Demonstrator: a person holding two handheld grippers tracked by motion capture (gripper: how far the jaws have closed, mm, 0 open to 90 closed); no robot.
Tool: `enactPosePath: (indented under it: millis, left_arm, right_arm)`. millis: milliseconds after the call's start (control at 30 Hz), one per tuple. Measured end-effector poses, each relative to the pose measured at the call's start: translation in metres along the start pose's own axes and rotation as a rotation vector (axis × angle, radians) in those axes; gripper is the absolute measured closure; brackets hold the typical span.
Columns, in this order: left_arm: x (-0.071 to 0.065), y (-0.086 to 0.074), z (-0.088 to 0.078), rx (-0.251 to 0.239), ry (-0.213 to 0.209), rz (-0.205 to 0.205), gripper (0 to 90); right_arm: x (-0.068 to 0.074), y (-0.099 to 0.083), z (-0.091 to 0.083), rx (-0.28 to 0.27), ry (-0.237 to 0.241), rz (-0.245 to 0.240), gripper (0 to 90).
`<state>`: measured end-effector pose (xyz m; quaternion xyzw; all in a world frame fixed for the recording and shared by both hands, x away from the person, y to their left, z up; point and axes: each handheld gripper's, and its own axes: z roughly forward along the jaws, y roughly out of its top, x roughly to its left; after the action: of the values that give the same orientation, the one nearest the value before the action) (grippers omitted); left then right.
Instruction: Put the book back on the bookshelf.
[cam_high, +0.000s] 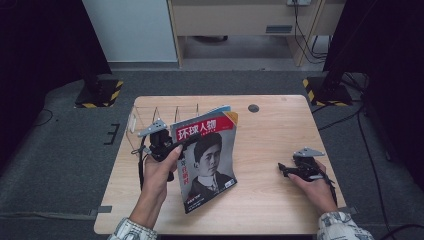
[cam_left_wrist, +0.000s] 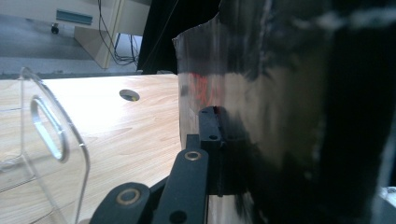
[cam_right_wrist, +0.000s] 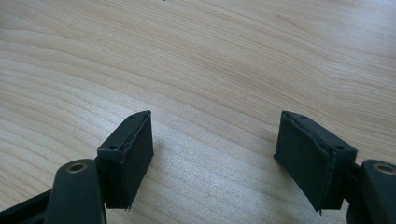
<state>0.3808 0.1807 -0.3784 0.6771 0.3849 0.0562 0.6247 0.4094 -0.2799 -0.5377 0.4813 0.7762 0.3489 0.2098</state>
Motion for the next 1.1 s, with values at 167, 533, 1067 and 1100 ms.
enactPosePath:
  millis: [167,533,1067,1100]
  left_arm:
    - [0.003,0.0,-0.009,-0.011,0.008,-0.001,86.5]
    - [0.01,-0.003,-0.019,-0.019,0.017,-0.006,86.5]
    - [0.02,-0.004,-0.043,-0.041,0.052,-0.013,86.5]
    - [0.021,-0.005,-0.045,-0.04,0.053,-0.012,86.6]
  right_arm:
    - [0.0,0.0,0.0,-0.002,-0.001,0.0,27.5]
    - [0.0,0.0,0.0,-0.001,0.0,0.002,27.4]
    - [0.0,0.0,0.0,-0.001,0.0,0.002,27.5]
    - [0.0,0.0,0.0,-0.001,0.0,0.002,27.4]
